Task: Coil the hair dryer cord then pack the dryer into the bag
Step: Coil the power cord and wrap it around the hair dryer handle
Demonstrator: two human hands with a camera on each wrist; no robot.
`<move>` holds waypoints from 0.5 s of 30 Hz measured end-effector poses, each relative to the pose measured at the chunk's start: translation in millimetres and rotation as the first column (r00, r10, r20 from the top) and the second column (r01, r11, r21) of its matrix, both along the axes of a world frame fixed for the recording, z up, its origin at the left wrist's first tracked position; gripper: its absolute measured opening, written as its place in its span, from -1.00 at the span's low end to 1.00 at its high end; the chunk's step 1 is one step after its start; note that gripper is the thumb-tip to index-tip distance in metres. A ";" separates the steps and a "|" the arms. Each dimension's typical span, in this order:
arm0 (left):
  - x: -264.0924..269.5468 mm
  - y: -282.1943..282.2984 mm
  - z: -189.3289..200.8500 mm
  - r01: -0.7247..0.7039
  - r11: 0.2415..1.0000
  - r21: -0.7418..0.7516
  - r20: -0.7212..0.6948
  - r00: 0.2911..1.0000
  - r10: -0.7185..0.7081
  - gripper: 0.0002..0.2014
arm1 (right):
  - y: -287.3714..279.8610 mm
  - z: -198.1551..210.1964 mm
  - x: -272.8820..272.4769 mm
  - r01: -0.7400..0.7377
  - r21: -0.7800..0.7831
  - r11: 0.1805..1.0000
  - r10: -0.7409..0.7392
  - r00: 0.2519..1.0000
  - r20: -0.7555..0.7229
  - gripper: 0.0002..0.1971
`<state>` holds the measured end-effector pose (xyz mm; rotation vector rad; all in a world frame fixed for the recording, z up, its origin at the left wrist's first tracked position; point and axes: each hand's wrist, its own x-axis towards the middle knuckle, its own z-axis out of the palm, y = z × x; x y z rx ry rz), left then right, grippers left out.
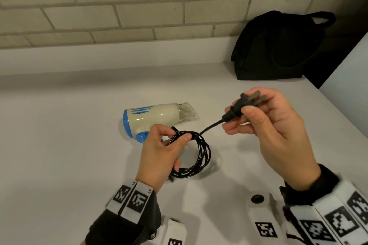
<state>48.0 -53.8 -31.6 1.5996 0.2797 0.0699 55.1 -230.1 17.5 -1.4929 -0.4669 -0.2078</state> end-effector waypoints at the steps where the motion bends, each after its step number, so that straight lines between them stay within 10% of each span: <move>1: 0.4 -0.9 -0.7 0.004 1.000 -0.022 0.007 1.000 -0.004 -0.73 | -0.3 1.6 -0.4 -0.015 -0.005 1.000 0.015 1.000 -0.001 -0.73; 15: -10.5 -5.9 8.0 0.347 0.928 0.139 0.009 0.936 -0.351 -0.76 | 30.1 18.0 73.2 -0.092 0.244 0.965 0.179 0.914 -0.363 -0.91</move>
